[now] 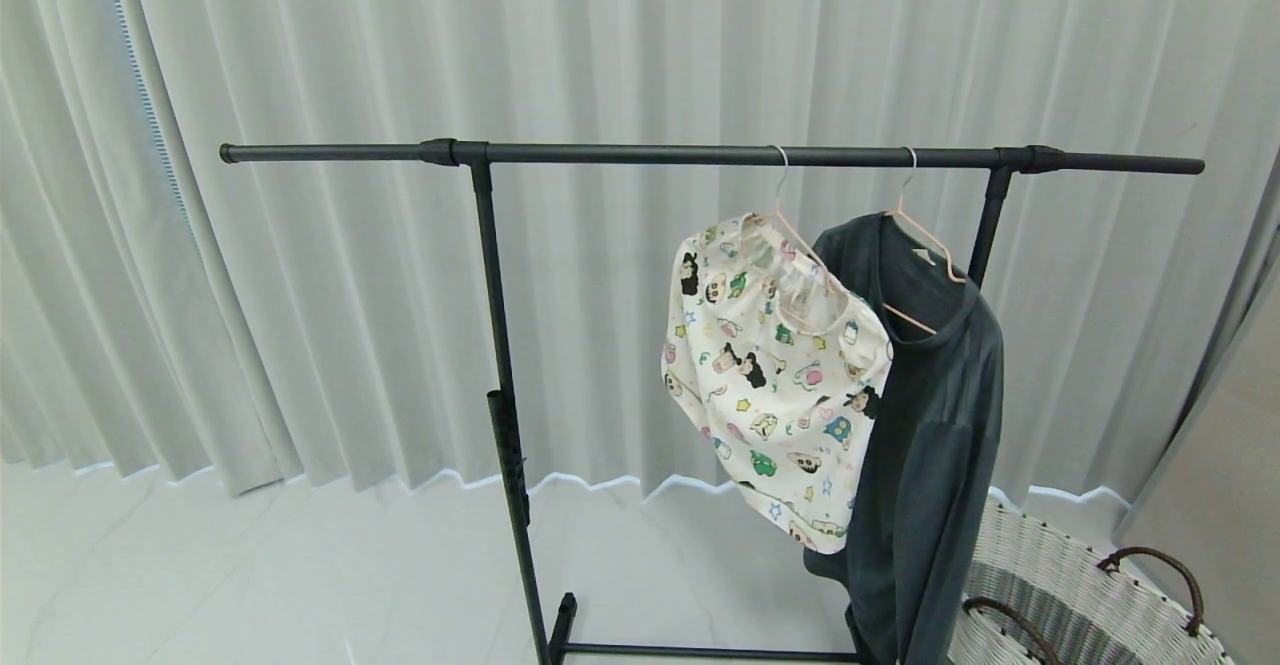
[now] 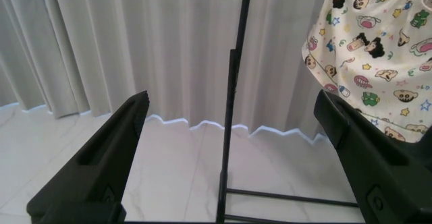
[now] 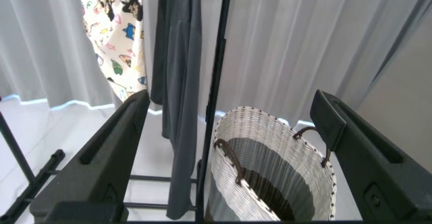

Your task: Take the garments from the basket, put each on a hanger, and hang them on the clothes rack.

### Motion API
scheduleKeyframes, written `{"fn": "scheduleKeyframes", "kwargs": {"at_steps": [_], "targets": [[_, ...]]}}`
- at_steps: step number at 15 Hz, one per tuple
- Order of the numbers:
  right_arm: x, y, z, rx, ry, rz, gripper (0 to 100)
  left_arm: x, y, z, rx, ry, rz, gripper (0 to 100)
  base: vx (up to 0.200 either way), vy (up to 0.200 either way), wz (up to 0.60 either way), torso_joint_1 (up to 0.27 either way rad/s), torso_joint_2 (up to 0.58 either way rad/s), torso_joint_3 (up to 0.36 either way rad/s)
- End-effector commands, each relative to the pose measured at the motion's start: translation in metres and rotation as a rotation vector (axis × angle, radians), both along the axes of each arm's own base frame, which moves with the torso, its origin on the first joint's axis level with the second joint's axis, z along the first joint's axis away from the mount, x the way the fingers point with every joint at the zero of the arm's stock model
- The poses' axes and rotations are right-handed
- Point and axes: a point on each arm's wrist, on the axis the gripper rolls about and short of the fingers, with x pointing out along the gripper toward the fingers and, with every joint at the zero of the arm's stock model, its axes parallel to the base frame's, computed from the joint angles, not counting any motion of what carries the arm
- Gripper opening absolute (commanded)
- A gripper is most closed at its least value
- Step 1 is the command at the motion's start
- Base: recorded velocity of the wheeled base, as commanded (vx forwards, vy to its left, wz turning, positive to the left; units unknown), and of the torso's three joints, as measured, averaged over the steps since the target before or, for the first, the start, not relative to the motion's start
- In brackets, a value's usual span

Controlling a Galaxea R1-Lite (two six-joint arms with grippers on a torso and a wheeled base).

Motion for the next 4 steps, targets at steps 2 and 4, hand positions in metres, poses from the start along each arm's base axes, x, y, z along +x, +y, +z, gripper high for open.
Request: {"fn": "scheduleKeyframes", "kwargs": {"at_steps": [2, 4], "targets": [[0.0000, 0.0000, 0.0000, 0.000, 0.000, 0.001, 100, -0.0001, 0.0000, -0.0001, 0.000, -0.002, 0.001, 100, 0.000, 0.000, 0.00, 0.000, 0.00, 0.000], [0.0000, 0.0000, 0.0000, 0.000, 0.000, 0.000, 100, 0.0000, 0.0000, 0.0000, 0.000, 0.000, 0.001, 100, 0.000, 0.000, 0.00, 0.000, 0.00, 0.000]]}}
